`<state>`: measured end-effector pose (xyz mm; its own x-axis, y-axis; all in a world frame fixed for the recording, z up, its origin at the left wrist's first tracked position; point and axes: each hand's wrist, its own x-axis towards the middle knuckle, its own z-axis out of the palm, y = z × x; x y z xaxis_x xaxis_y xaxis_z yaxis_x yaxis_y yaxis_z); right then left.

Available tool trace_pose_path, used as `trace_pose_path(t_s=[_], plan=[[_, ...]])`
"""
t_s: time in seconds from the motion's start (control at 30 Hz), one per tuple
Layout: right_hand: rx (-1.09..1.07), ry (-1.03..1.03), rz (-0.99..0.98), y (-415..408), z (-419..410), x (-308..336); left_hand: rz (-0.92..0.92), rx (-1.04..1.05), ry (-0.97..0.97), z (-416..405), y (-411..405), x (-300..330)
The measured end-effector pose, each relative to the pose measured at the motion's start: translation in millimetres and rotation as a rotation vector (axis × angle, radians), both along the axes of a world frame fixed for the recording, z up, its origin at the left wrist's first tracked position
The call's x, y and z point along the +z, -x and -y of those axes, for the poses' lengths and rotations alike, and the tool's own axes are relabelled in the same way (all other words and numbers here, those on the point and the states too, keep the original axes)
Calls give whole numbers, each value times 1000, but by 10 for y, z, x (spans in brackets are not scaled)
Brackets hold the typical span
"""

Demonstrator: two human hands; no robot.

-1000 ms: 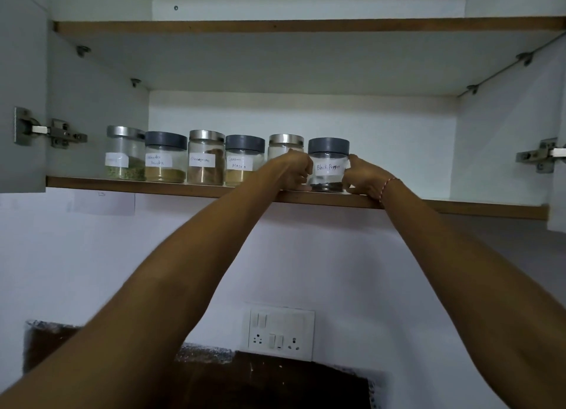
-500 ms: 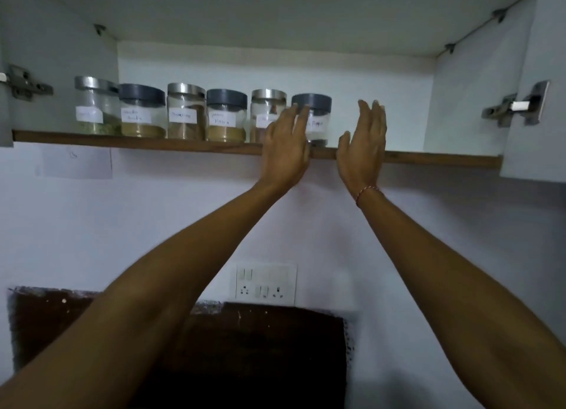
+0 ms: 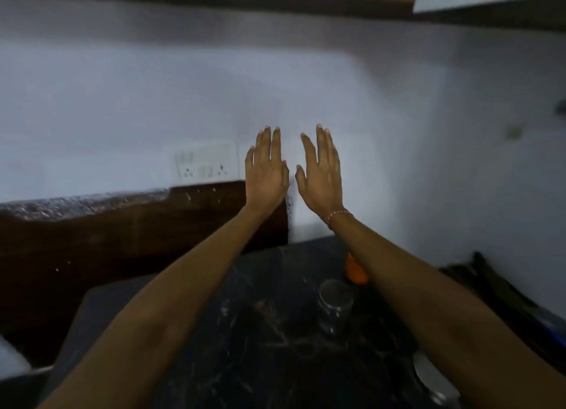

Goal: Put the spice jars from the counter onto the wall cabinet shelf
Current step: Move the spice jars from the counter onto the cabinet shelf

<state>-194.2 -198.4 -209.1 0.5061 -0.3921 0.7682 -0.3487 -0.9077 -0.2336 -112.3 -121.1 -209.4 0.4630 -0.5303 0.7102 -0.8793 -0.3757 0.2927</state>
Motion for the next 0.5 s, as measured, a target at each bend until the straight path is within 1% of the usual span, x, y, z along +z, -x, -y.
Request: trace_pose_path(t_s=[0.1, 0.2, 0.27, 0.37, 0.43, 0.5], plan=[[-47, -88, -82, 462, -32, -656, -218, -112, -32, -92, 447, -645], [-174, -174, -229, 960, -24, -1295, -349, -209, -189, -162, 780, -1286], [-218, -223, -306, 1256, 7, -1619, -428, -271, -296, -169, 921, -1636], [-168, -365, -384, 1550, 86, -1941, -568, -333, -405, -128, 1077, -2012], [-91, -452, -446, 1625, 127, -2107, -647, -356, -424, -94, 1158, -2169], [-21, -591, -519, 1632, 141, -2253, -691, -370, -458, -57, 1216, -2289]])
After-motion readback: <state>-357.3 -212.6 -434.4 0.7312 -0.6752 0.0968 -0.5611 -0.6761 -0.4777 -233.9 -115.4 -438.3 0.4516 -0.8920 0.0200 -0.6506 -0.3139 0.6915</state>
